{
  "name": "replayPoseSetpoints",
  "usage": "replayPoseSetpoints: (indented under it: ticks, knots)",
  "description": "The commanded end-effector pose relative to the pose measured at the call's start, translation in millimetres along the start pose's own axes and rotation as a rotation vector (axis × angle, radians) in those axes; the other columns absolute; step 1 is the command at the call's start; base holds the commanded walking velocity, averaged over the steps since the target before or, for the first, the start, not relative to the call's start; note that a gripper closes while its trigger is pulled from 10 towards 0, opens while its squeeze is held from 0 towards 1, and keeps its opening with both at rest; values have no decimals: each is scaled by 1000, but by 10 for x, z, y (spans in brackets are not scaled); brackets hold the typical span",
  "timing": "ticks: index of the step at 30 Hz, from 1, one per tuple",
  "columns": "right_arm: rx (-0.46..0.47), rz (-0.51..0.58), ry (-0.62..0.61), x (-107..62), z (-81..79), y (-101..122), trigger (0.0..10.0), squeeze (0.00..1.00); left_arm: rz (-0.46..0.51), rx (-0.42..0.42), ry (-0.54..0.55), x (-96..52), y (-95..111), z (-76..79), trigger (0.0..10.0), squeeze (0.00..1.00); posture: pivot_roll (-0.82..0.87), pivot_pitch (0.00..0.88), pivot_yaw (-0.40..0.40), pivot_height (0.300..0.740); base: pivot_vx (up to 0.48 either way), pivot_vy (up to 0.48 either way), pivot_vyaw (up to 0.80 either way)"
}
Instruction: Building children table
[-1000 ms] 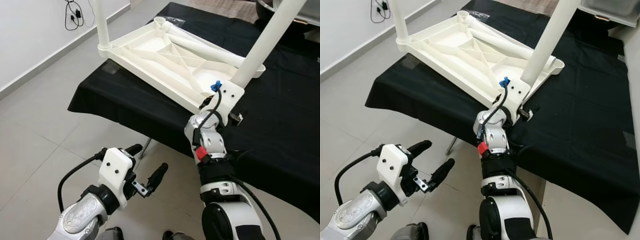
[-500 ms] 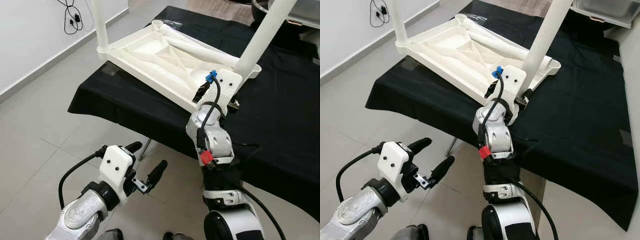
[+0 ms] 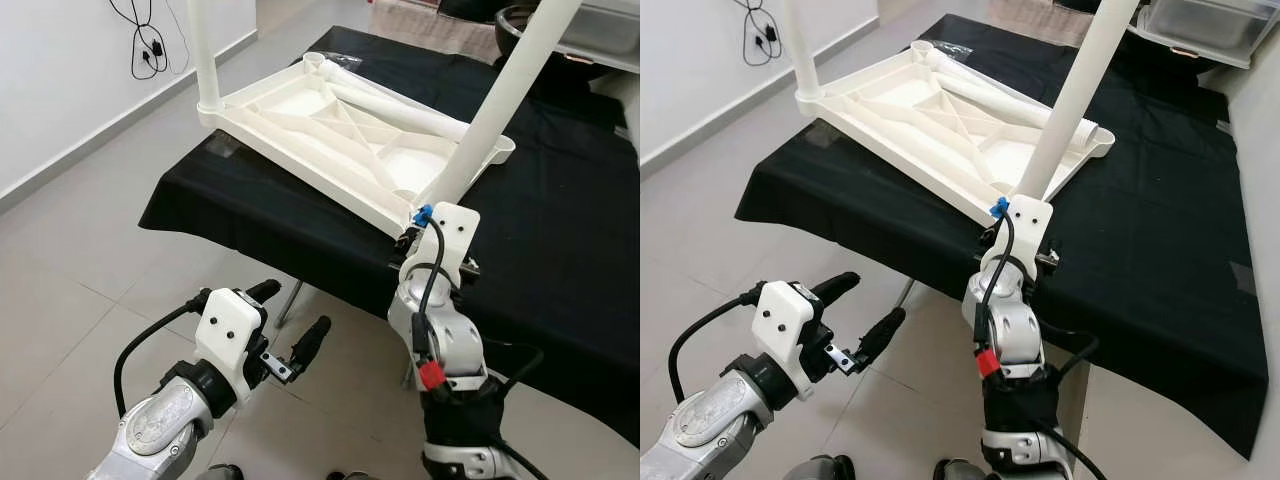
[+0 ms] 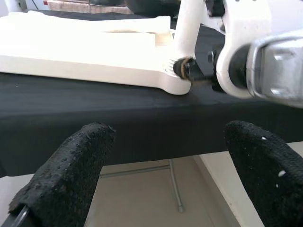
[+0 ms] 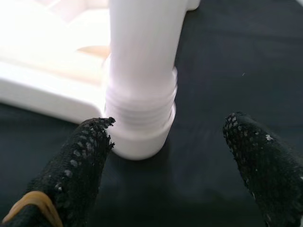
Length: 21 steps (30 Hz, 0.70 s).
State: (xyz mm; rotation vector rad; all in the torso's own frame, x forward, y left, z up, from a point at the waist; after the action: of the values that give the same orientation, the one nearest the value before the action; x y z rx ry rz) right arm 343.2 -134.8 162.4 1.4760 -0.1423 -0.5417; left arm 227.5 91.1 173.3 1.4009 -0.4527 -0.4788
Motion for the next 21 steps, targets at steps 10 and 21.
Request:
replayPoseSetpoints:
  ticks: [10,21]
  knots:
    - [-132,86,444,-356,-57,-307,10000,0,-73,42,131,-106,-248,-157,10000,0,109,82,-96,740,0,0,0]
    - [-197,111,606,-617,119,-575,10000,0,-122,-8,288,-266,-430,-226,10000,0,98,44,-88,740,0,0,-291]
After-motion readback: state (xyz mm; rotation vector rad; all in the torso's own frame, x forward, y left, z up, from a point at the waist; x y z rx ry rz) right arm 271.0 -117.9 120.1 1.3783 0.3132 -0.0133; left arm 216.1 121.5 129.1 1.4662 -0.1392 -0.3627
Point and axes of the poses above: a point about 5 cm out from each wrist's last joint towards the gripper, its own x axis pointing out of the wrist towards the gripper, its own y axis along the axis of the wrist's last joint, z = x × y, the point moved 3 cm from there along x, pointing out of the wrist towards the gripper, and after that the axes turned 9 degrees about -x, right-handed, at the moved point
